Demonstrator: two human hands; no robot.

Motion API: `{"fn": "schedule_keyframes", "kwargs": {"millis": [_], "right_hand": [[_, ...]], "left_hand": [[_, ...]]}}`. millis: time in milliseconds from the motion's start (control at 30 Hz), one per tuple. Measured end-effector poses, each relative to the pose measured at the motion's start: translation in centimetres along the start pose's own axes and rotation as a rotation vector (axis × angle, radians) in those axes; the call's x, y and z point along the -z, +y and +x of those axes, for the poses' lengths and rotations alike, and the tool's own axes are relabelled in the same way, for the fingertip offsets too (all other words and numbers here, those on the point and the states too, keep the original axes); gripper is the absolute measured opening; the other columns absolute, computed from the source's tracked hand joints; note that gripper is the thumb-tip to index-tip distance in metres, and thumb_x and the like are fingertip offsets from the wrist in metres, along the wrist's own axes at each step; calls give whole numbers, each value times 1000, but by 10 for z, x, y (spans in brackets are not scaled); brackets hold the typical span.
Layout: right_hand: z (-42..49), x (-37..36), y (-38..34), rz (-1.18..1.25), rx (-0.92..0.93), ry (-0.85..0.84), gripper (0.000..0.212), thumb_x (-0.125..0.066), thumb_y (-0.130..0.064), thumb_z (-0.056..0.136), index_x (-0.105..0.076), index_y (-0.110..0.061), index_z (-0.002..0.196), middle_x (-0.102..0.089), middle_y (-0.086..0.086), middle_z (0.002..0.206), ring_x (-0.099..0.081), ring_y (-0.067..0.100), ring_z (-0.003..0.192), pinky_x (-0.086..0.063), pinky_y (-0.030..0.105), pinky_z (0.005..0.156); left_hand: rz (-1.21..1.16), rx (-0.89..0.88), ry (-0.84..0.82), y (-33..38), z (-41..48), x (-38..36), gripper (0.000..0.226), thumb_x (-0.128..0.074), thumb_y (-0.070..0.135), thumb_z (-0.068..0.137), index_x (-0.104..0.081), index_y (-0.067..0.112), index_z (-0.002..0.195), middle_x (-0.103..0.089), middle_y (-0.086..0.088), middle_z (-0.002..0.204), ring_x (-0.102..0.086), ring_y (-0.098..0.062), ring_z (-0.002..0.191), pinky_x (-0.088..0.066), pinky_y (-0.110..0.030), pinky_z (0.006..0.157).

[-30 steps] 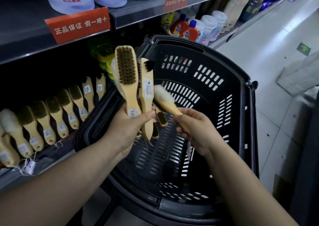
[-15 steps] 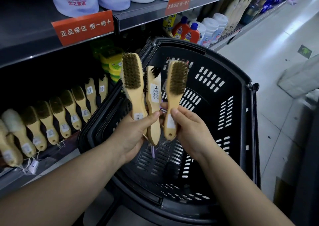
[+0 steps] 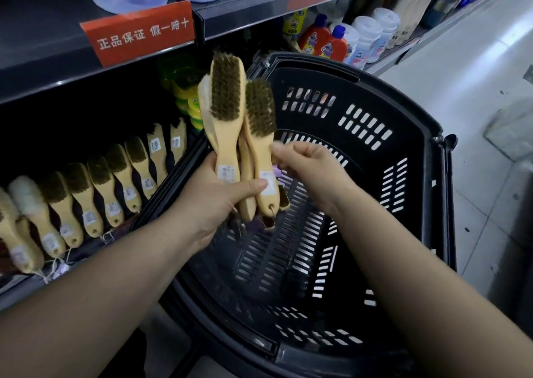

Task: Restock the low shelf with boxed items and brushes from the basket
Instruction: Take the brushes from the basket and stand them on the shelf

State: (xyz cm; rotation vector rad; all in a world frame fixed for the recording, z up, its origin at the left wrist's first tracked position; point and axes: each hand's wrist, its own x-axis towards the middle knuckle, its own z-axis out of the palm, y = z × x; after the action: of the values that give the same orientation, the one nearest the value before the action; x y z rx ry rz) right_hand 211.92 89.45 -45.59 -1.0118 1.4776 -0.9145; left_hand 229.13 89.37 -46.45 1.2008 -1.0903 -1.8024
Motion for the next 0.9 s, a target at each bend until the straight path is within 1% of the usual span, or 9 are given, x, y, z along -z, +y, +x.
{"fn": "schedule_keyframes", "kwargs": {"millis": [67,167,300,367,433,567,667,800,900], "right_hand": [[27,11,17,31,-94,111,36,-55,-50,86,-71,-22,72,-69,0,84,-60,13,77,-50,33,82],[65,18,66,-112,-284,235,29,-45,-31,97,-67,-15,87,-66,1,88,-60,11,76,-48,27,70],[92,0,148,-542,-466,89,25,-47,-26,97,-55,-10,114,-60,14,116,-59,21,90,-49,31,78],[93,-19,183,-575,-524,59,45,-45,-24,97,-35,-8,138,-45,16,137,-50,28,116,-41,35,97],[91,-33,211,-543,-584,95,53,-36,-29,99,-22,-8,145,-38,17,144,-41,34,129,-35,42,107],[90,-29,230,-581,-598,163,43,-28,-33,99,-38,-10,134,-49,18,134,-49,36,121,-40,45,102],[89,-8,215,-589,-560,109,39,-65,-29,83,-51,-16,117,-60,9,110,-57,27,100,-46,34,88],[83,35,146,-417,-421,203,31,-73,-6,74,-51,-17,93,-58,2,89,-56,20,86,-48,30,70],[53,57,72,-245,-193,159,28,-72,-2,74,-58,-20,90,-63,-1,83,-62,16,80,-53,25,66]], "left_hand": [[46,-20,28,0,4,3,44,-75,0,72,-57,21,106,-74,1,87,-71,-15,80,-57,-34,60],[113,-47,57,0,4,6,44,-76,1,72,-57,27,102,-74,10,81,-70,-6,73,-52,-20,51],[215,-62,82,-4,0,6,42,-77,2,72,-56,29,96,-71,18,73,-67,1,63,-47,-13,47],[276,-75,88,-7,-1,7,41,-78,4,71,-56,29,95,-69,22,70,-65,5,61,-44,-7,48],[301,-76,81,-8,-2,7,40,-79,6,70,-57,29,94,-69,22,68,-64,6,60,-43,-5,47],[323,-61,70,-7,-3,9,38,-79,12,69,-59,30,97,-72,12,76,-69,-4,66,-51,-15,55],[321,-52,76,-9,-1,10,38,-79,12,70,-58,30,96,-73,6,77,-70,-14,66,-57,-31,60],[274,-56,74,-7,0,6,40,-79,10,71,-57,31,96,-72,17,81,-68,0,71,-49,-11,54],[174,-10,27,-3,-3,1,40,-77,7,73,-59,27,102,-74,9,86,-70,-7,81,-53,-22,66]]}}
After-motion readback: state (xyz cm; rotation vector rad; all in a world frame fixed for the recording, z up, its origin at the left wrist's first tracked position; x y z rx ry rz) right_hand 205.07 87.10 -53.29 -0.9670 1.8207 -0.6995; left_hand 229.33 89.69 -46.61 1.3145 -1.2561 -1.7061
